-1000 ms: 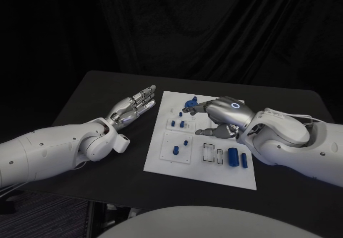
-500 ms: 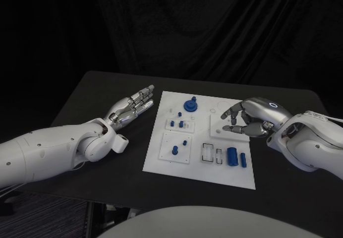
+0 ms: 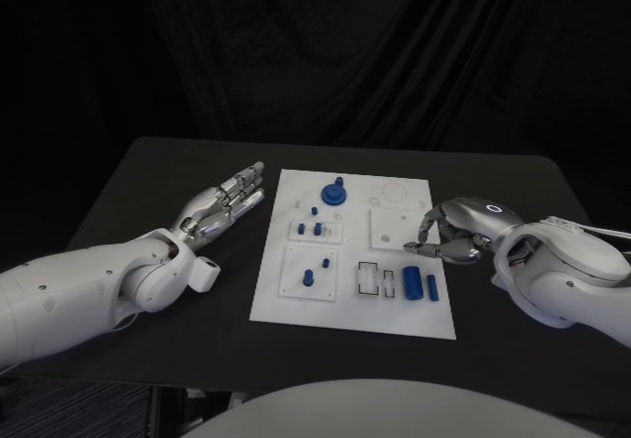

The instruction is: Assemble the parts on the task board

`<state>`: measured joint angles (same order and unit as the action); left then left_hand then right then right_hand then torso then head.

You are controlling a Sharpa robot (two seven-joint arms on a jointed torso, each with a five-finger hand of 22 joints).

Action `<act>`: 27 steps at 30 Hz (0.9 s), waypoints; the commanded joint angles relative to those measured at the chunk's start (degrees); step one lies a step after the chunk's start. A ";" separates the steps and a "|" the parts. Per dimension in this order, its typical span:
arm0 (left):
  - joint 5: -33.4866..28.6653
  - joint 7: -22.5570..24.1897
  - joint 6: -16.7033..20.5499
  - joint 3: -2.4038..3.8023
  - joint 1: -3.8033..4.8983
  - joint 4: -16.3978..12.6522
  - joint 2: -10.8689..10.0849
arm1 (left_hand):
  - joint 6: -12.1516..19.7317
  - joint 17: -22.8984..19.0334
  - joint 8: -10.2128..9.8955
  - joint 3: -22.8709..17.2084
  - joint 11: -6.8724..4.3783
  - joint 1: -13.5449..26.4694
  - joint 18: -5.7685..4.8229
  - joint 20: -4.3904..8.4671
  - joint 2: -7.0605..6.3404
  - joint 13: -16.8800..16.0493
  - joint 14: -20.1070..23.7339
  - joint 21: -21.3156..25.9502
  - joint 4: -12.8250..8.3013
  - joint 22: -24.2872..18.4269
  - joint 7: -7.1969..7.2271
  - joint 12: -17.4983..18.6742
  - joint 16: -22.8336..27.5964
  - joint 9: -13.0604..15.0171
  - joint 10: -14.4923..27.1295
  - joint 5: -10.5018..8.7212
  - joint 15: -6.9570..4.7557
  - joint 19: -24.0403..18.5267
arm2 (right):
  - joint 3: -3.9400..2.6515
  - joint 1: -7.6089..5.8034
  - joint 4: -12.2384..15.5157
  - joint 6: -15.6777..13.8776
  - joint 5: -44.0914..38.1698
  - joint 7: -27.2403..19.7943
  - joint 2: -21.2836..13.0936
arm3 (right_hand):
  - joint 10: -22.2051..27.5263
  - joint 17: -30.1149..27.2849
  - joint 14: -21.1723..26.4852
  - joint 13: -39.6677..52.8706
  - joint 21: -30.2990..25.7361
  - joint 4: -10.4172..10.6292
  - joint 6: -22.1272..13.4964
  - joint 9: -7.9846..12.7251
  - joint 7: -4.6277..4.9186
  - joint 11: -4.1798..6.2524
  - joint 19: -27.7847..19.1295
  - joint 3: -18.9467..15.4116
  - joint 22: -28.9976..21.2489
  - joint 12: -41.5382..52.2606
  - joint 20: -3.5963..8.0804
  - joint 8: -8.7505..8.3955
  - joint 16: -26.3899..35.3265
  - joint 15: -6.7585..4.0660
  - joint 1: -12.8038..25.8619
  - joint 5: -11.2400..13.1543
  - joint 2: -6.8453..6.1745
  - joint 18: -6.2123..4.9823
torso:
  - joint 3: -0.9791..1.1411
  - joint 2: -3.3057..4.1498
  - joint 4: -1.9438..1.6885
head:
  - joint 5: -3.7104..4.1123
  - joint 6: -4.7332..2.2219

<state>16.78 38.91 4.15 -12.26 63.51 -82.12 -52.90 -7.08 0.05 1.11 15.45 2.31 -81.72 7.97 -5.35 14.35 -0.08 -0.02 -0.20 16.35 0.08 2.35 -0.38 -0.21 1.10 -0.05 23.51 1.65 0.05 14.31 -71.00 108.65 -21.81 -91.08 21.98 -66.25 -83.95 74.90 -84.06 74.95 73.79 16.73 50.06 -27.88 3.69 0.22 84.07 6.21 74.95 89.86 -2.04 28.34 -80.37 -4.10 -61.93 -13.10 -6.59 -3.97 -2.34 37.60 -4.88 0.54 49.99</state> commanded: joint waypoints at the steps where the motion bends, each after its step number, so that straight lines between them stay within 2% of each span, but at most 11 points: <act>1: -0.07 4.85 -0.01 0.05 -0.17 -0.14 0.00 | -0.36 -0.05 0.09 -0.33 0.29 -0.55 -0.56 0.22 0.12 0.08 0.02 0.20 -0.01 -0.08 0.03 0.38 0.21 0.08 0.05 0.20 0.12 -0.05 | -0.03 0.27 1.01 3.87 -4.00 8.03 -0.30 | -6.05 1.65 -3.61 15.05 1.50 -0.17 -1.33 -1.87 0.00 0.47 2.97 0.71 11.22 0.14 0.49 1.41 -0.67 -0.36 1.32 -0.72 -0.31 1.03 | 0.06 0.03 -0.12 | 3.49 0.01; 3: -0.07 4.86 -0.05 0.05 -0.23 -0.15 -0.04 | -0.37 -0.05 0.09 -0.35 0.29 -0.66 -0.57 0.21 0.10 0.08 0.02 0.20 -0.05 -0.08 0.03 0.38 0.21 0.08 0.05 0.27 0.12 -0.05 | -0.02 0.44 1.65 5.34 -4.41 9.55 -0.57 | -6.05 1.95 -3.70 15.05 2.39 0.02 -2.04 -3.23 -0.07 0.45 3.14 1.12 11.38 0.14 0.55 2.38 -1.01 -0.45 2.15 -1.22 -0.58 1.15 | 0.08 0.03 -0.07 | 5.36 0.01; 4: -0.07 4.86 -0.07 0.05 -0.26 -0.14 -0.06 | -0.37 -0.05 0.09 -0.35 0.29 -0.66 -0.57 0.21 0.10 0.08 0.02 0.20 -0.05 -0.08 0.03 0.38 0.21 0.08 0.05 0.27 0.12 -0.05 | -0.02 0.54 1.96 6.04 -4.55 10.21 -0.73 | -6.05 1.99 -3.71 15.05 2.55 0.05 -2.17 -3.51 -0.09 0.46 3.16 1.17 11.41 0.14 0.56 2.56 -1.07 -0.46 2.42 -1.30 -0.65 1.17 | 0.07 0.03 -0.06 | 5.83 0.01; 5: -0.07 4.86 -0.10 0.05 -0.30 -0.11 -0.08 | -0.37 -0.05 0.09 -0.35 0.29 -0.66 -0.57 0.21 0.10 0.08 0.02 0.20 -0.05 -0.08 0.03 0.38 0.21 0.08 0.05 0.27 0.12 -0.05 | -0.02 0.68 2.40 6.92 -4.69 11.04 -0.97 | -6.05 2.25 -3.79 15.05 3.13 0.05 -2.56 -4.03 -0.10 0.49 3.27 1.35 11.53 0.14 0.59 2.83 -1.32 -0.49 2.78 -1.36 -0.74 1.27 | 0.10 0.03 -0.04 | 6.94 0.01; 8: -0.07 4.86 -0.19 0.05 -0.39 -0.04 -0.08 | -0.35 -0.05 0.08 -0.39 0.30 -0.79 -0.58 0.20 0.09 0.08 0.02 0.20 -0.09 -0.08 0.03 0.38 0.21 0.07 0.05 0.39 0.14 -0.05 | -0.02 0.92 3.16 8.10 -4.86 12.17 -1.32 | -6.05 2.68 -3.91 15.05 3.90 0.04 -2.78 -4.64 -0.15 0.53 3.42 1.59 11.70 0.14 0.63 3.19 -1.73 -0.52 3.11 -1.43 -0.73 1.39 | 0.17 0.04 -0.08 | 8.17 0.01; 15: -0.07 4.85 -0.36 0.05 -0.63 0.00 -0.04 | -0.35 -0.05 0.08 -0.39 0.30 -0.79 -0.58 0.20 0.09 0.08 0.02 0.20 -0.09 -0.08 0.03 0.38 0.21 0.07 0.05 0.39 0.14 -0.05 | -0.01 1.62 4.44 8.99 -4.98 13.30 -1.50 | -6.05 3.49 -4.10 15.05 5.23 0.02 -2.62 -5.53 -0.30 0.65 3.65 2.08 11.98 0.14 0.73 3.69 -2.48 -0.63 3.71 -1.33 -0.31 1.60 | 0.17 -0.02 0.05 | 9.00 0.01; 21: -0.07 4.75 -0.39 0.05 -0.73 -0.05 -0.10 | -0.31 -0.05 0.07 -0.42 0.33 -0.88 -0.59 0.18 0.10 0.08 0.02 0.20 -0.09 -0.08 0.04 0.38 0.21 0.06 0.05 0.48 0.18 -0.05 | 0.00 2.65 4.79 9.16 -5.01 13.91 -1.02 | -6.05 4.23 -4.27 15.05 6.15 0.03 -1.93 -5.97 -0.49 0.79 3.82 2.25 12.16 0.14 0.86 3.80 -3.16 -0.79 3.73 -1.01 -0.61 1.74 | 0.15 -0.07 0.21 | 9.67 0.01; 27: -0.07 4.71 -0.49 0.05 -0.78 -0.02 -0.05 | -0.31 -0.05 0.07 -0.42 0.33 -0.88 -0.59 0.18 0.10 0.08 0.02 0.20 -0.09 -0.08 0.04 0.38 0.21 0.06 0.05 0.48 0.18 -0.05 | 0.00 4.17 4.36 8.92 -5.01 14.11 0.11 | -6.05 4.18 -4.25 15.05 6.38 0.11 -1.23 -6.18 -0.61 0.89 3.81 2.26 12.16 0.14 1.00 3.49 -3.30 -0.96 4.25 0.02 -0.70 1.74 | 0.18 -0.04 0.03 | 9.94 0.01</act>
<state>16.79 38.91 4.09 -12.27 62.84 -82.05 -53.02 -7.08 0.09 1.11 15.29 2.31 -81.95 7.97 -5.35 14.58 -0.05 -0.02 -0.20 16.20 0.06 2.35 -0.38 -0.21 1.10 -0.05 23.80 1.65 0.04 14.32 -67.11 113.08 -13.55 -95.48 34.29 -66.17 -83.94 74.94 -83.90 74.93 79.88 16.75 48.29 -33.97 3.02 0.62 84.05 8.23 74.93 89.86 -1.42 31.95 -83.45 -4.66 -58.27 -13.28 -7.17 -3.10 -2.18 37.53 -4.75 10.42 49.99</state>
